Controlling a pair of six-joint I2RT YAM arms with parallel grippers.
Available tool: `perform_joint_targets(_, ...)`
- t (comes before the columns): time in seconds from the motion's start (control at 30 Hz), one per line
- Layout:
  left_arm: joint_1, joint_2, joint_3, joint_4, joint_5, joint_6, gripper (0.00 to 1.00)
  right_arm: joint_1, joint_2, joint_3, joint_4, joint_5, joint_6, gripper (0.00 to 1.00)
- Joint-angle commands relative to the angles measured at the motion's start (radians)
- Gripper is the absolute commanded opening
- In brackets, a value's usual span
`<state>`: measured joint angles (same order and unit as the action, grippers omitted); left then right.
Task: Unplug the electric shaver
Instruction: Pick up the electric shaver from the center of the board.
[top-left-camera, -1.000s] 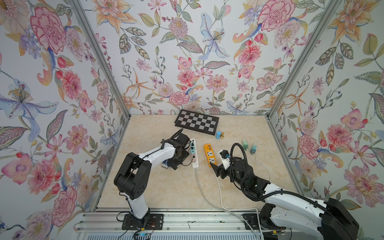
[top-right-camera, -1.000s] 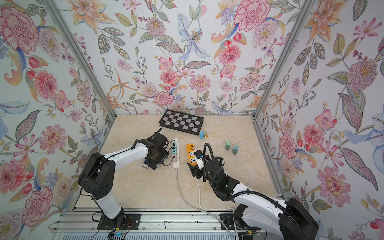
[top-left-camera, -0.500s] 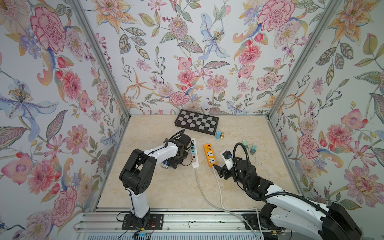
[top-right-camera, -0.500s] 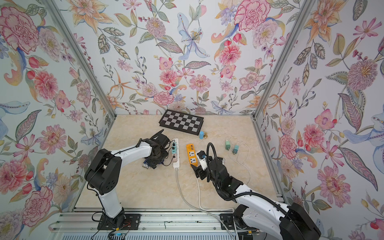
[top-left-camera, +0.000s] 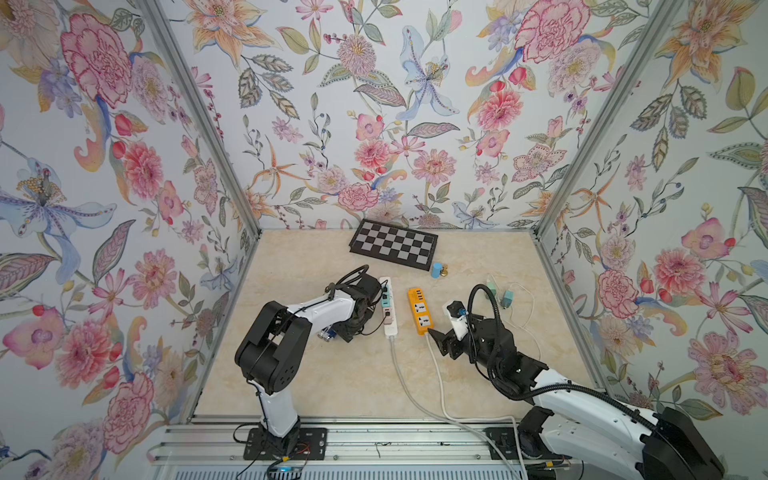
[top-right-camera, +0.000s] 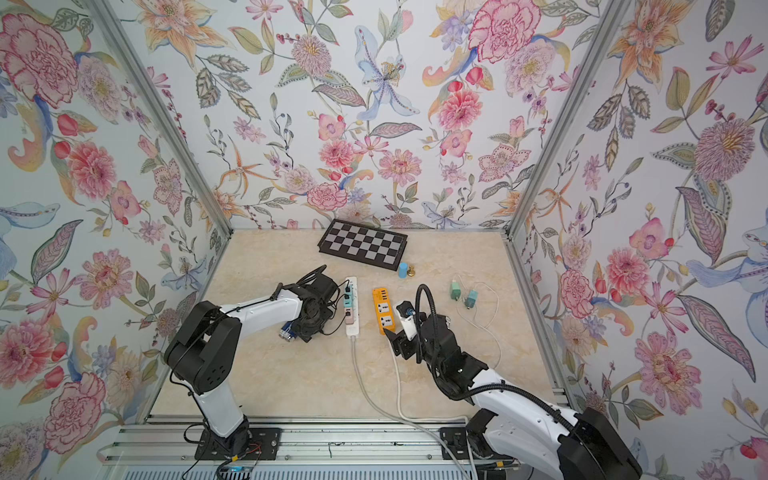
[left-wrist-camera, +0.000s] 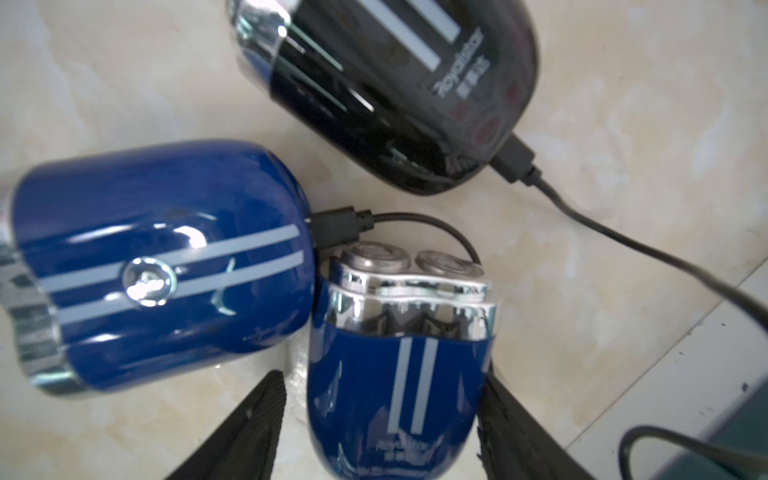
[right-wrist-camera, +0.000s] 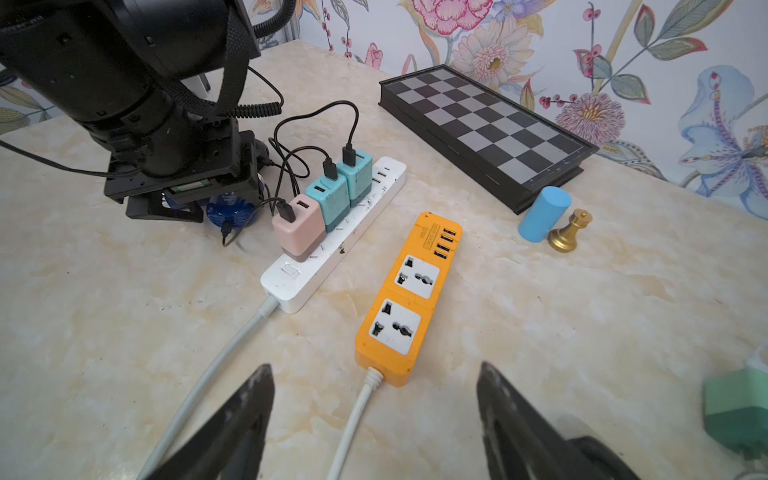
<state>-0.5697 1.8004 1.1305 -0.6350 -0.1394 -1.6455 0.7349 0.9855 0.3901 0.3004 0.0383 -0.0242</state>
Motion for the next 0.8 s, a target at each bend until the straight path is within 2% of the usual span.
perform_joint_targets(0.0,-0.021,-0.044,-0.012,-0.050,-0.055,-0.064,0.74,-0.009,0.004,-0.009,0.008,-0.029,-0.025,0.78)
perform_joint_targets(0.3,-0.065,-0.064,-0.078,-0.042,-0.037,-0.151,0.75,-0.028,0.009,-0.010,0.019,-0.066,-0.034,0.78)
perform_joint_targets(0.5,-0.064,-0.066,0.005,-0.099,-0.151,-0.102,0.77,-0.030,0.004,-0.012,0.023,-0.071,-0.031,0.78)
perform_joint_targets(0.6,-0.064,-0.054,0.033,-0.117,-0.161,-0.084,0.79,-0.031,0.004,-0.013,0.020,-0.071,-0.031,0.78)
perform_joint_targets(0.77,-0.036,-0.042,-0.004,-0.079,-0.149,-0.063,0.78,-0.033,0.002,-0.010,0.016,-0.073,-0.031,0.78)
